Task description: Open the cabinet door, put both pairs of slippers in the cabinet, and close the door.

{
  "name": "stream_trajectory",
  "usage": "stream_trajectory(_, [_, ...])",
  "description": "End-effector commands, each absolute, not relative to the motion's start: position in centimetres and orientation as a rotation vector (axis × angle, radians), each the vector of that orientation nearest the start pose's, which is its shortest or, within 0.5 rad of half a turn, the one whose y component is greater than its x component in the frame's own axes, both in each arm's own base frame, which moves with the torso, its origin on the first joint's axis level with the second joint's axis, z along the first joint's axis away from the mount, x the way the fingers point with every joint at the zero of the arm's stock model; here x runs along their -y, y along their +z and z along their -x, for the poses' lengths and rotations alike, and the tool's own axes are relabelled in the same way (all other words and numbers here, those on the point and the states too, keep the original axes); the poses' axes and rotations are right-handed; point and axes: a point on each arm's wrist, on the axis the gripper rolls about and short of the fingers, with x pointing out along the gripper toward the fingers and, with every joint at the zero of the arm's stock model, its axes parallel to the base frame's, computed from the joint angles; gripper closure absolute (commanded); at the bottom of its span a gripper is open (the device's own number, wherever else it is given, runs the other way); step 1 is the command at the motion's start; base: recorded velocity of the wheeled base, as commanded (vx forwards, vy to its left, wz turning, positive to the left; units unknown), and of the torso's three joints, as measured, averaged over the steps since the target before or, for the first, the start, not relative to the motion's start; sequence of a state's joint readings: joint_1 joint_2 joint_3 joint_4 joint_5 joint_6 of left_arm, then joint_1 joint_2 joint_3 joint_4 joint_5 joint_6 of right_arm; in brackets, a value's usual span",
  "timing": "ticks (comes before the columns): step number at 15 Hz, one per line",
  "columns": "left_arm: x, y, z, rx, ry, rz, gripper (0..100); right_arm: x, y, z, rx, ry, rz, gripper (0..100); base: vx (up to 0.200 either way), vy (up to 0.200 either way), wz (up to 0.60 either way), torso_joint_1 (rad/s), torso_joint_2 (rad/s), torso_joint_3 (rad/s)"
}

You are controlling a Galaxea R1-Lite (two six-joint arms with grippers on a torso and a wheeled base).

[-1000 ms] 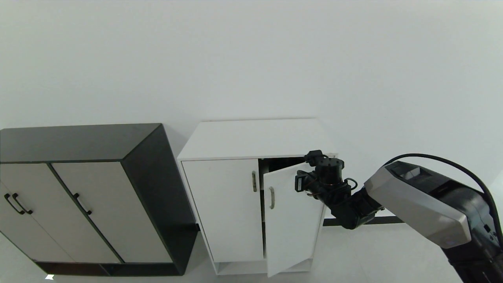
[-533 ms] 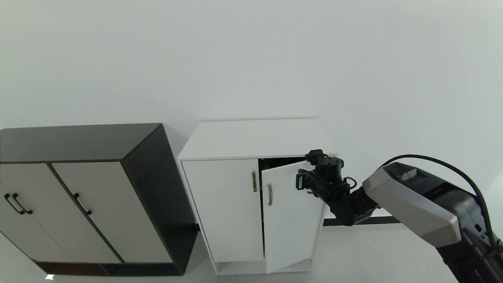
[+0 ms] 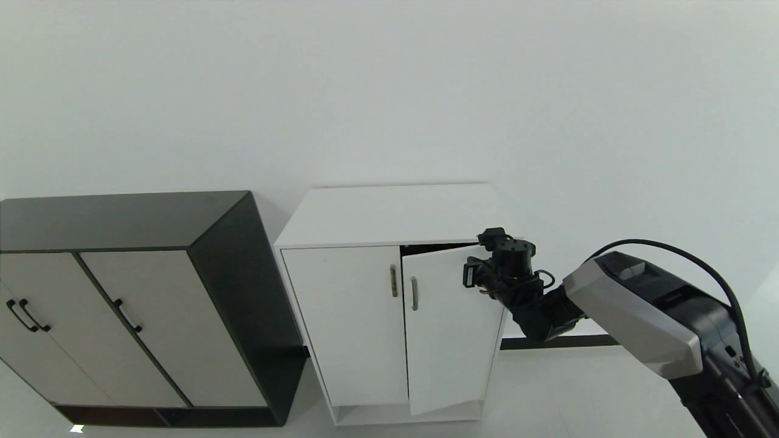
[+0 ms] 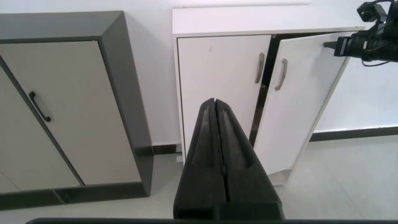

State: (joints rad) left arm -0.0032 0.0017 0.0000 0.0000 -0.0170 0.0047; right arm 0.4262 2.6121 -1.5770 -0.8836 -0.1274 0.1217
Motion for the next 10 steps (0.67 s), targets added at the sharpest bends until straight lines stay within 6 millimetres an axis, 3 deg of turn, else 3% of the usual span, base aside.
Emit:
stream_trajectory(1, [0.03,7.55,2.27,-0.001,-0.020,-0.005,100,-20.82,1.92,-47.29,-0.164,0.282,-0.079,100,0.000,0.000,0.00,0.000,0.00,0.000])
stream_trajectory(10, [0.03,7.55,2.27,-0.001,-0.020,-0.005,100,-20.37,2.04,-48.29,-0.163,0.262,-0.080,100,0.000,0.000,0.00,0.000,0.00,0.000])
